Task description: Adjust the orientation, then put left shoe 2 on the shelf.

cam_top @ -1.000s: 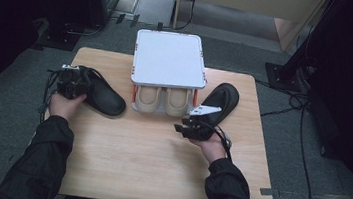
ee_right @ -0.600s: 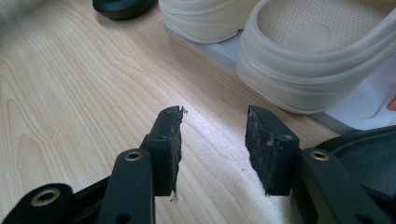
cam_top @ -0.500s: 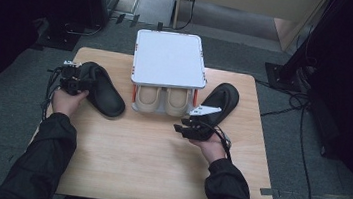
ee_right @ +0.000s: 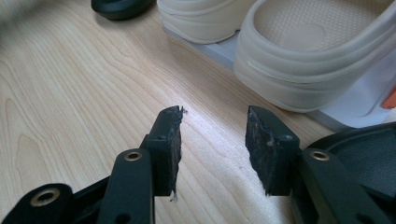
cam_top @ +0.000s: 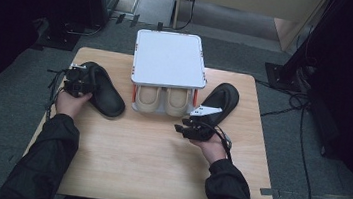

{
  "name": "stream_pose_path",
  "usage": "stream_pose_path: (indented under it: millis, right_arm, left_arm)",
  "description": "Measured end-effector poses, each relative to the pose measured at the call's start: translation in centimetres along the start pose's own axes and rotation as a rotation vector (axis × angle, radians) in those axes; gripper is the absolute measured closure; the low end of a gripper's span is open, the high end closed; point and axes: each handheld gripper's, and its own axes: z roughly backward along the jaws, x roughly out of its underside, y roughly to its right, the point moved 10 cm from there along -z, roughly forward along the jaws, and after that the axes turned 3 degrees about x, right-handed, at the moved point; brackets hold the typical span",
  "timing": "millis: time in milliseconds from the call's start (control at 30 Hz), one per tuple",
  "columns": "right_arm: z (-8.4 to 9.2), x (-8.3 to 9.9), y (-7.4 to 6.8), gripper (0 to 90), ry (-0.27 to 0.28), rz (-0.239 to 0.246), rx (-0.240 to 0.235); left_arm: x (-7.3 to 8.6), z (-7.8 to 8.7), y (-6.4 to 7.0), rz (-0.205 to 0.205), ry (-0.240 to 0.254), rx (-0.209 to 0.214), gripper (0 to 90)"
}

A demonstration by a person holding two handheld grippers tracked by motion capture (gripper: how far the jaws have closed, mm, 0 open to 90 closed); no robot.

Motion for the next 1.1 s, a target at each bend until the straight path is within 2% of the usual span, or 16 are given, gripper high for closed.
stream_pose_path:
  millis: [67, 133, 233, 267, 300, 533, 833, 1100]
  right_arm:
    - [0.0, 0.0, 0.1, 56.3, -0.001, -0.003, 0.002]
    - [0.0, 0.1, 0.2, 56.3, -0.002, -0.005, 0.005]
    - [0.1, 0.1, 0.1, 56.3, -0.001, -0.006, 0.006]
    - [0.2, 0.1, 0.2, 56.3, -0.001, -0.009, 0.006]
    - [0.2, 0.1, 0.2, 56.3, 0.001, -0.011, 0.006]
    - [0.2, 0.0, 0.4, 56.3, 0.009, -0.019, 0.006]
    - [0.4, 0.0, 0.5, 56.3, 0.014, -0.018, 0.008]
    - [0.3, -0.1, 0.5, 56.3, 0.015, -0.025, 0.004]
  left_arm:
    - [-0.1, -0.1, 0.1, -0.015, -0.006, 0.000, 53.9]
    - [-0.2, 0.0, 0.0, -0.002, 0.000, 0.024, 56.8]
    - [-0.5, 0.4, -0.1, -0.002, 0.013, 0.027, 66.5]
    - [-0.6, 0.5, 0.0, -0.014, 0.020, 0.040, 68.2]
    - [-0.6, 0.6, 0.0, -0.021, 0.023, 0.041, 68.4]
    - [-0.8, 1.1, 0.3, -0.005, 0.017, 0.077, 68.7]
    - [-1.7, 2.8, 0.9, 0.033, 0.052, 0.134, 68.8]
    - [-3.1, 4.7, 2.0, 0.004, 0.055, 0.167, 68.8]
